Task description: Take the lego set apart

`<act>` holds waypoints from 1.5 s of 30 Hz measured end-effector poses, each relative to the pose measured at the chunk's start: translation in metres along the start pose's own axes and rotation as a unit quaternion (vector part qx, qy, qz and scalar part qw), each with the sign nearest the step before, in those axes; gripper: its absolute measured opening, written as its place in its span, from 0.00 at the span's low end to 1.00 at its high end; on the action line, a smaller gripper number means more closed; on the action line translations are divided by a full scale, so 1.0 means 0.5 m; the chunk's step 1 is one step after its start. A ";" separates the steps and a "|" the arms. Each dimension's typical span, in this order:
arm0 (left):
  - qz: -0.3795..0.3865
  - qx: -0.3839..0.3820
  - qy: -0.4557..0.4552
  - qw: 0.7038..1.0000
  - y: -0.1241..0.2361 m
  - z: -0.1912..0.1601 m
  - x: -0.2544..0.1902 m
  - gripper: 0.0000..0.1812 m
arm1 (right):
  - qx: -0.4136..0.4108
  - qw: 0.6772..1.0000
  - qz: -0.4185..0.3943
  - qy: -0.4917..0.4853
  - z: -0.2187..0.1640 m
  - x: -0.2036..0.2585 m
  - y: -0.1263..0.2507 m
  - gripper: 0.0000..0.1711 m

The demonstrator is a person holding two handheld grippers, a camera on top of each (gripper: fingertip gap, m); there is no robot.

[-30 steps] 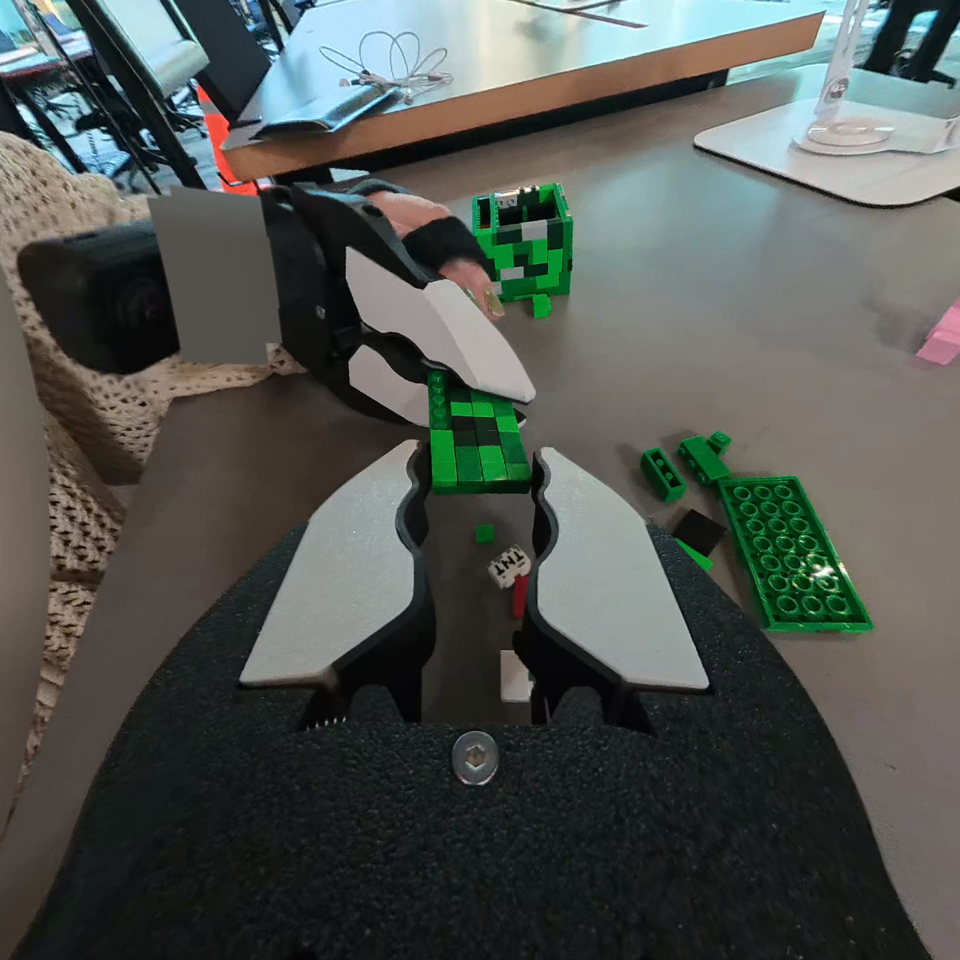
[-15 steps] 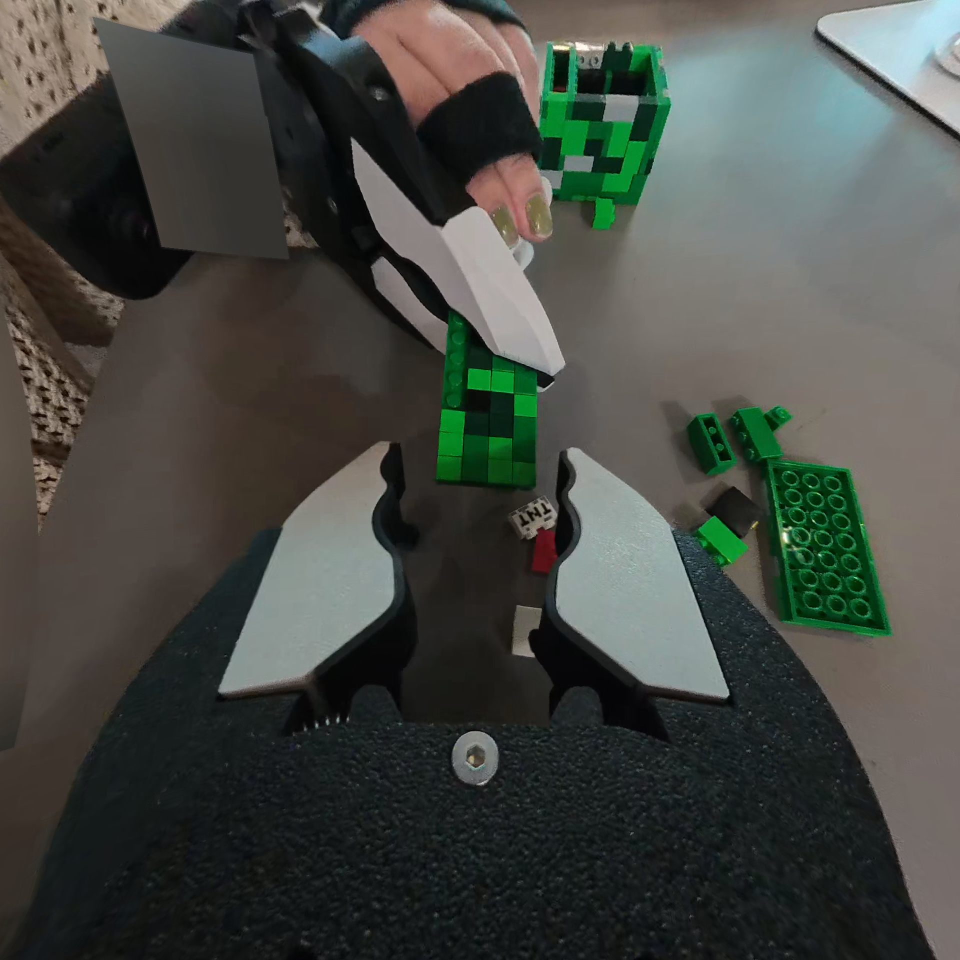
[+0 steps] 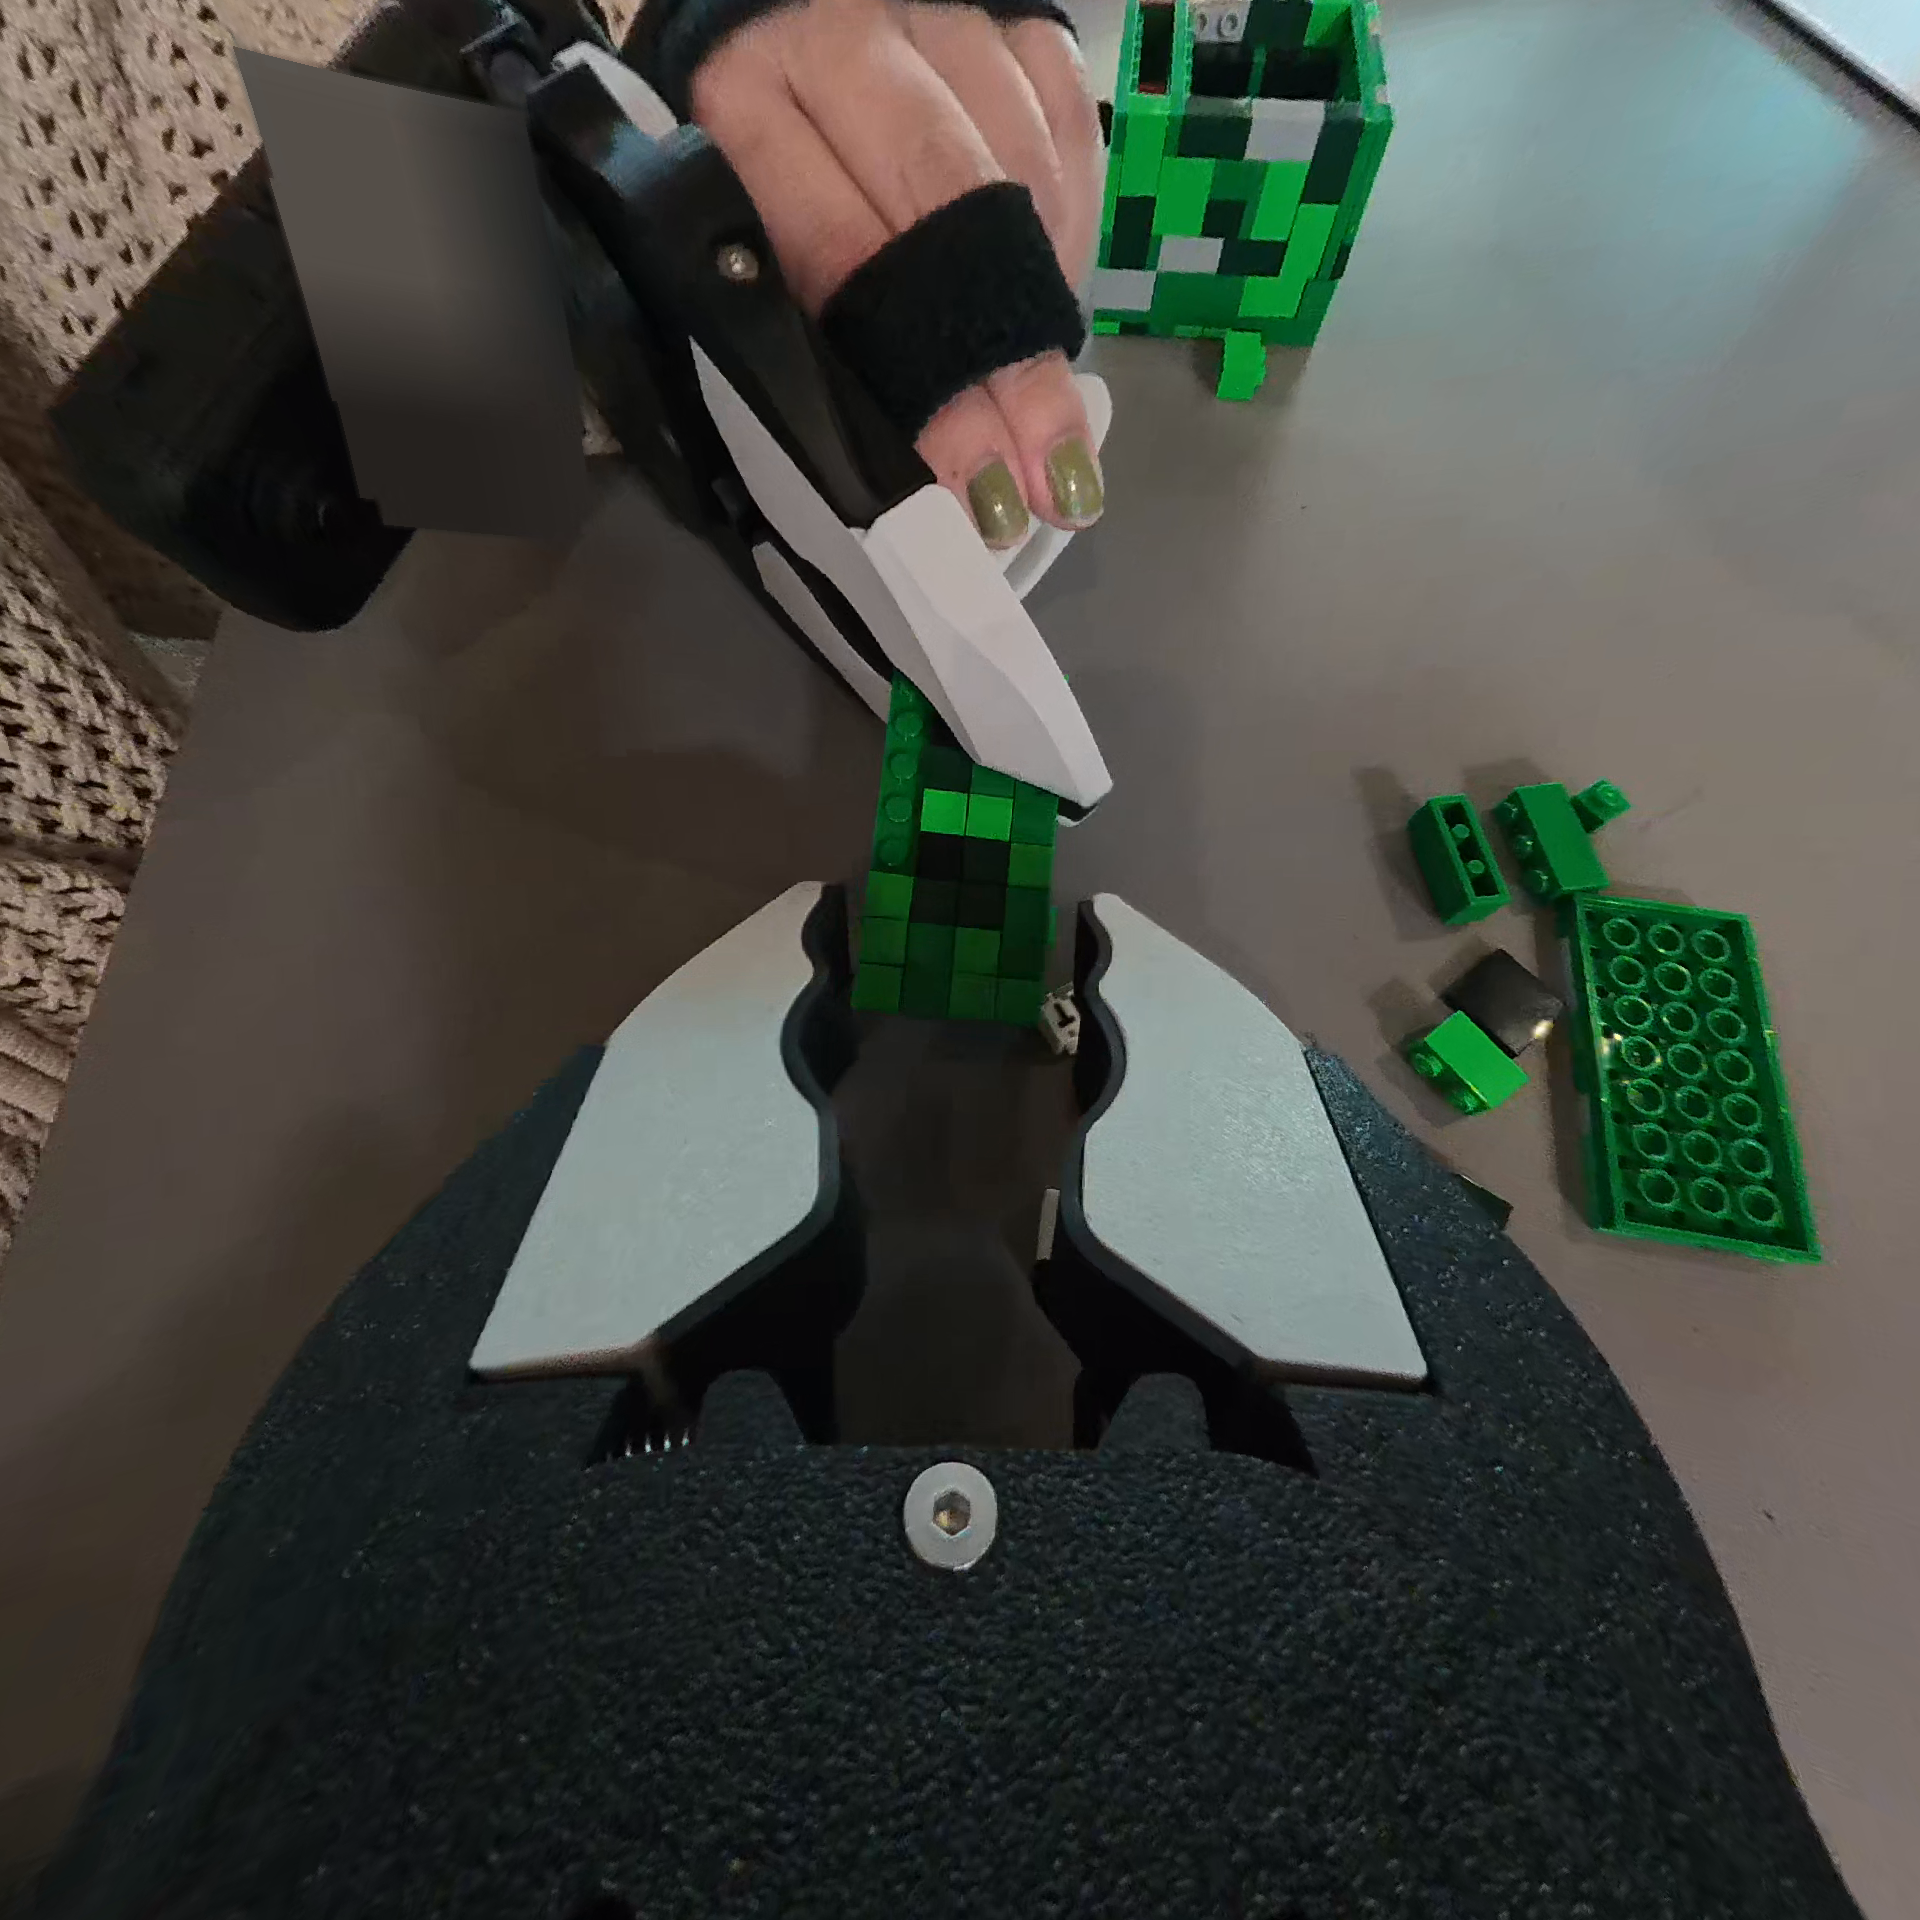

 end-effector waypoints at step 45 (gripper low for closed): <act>0.035 0.091 0.059 0.993 0.000 -0.053 0.046 0.03 | -0.060 0.997 0.003 -0.055 0.045 -0.019 0.018 0.21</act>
Point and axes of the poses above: each gripper's, where its closed fingertips meet, y back along the fingers, z out of its top, x = y × z across the jaws, the point moved 1 cm from there along y, back along the fingers, and after that the axes turned 3 degrees about -z, right-handed, at the moved point
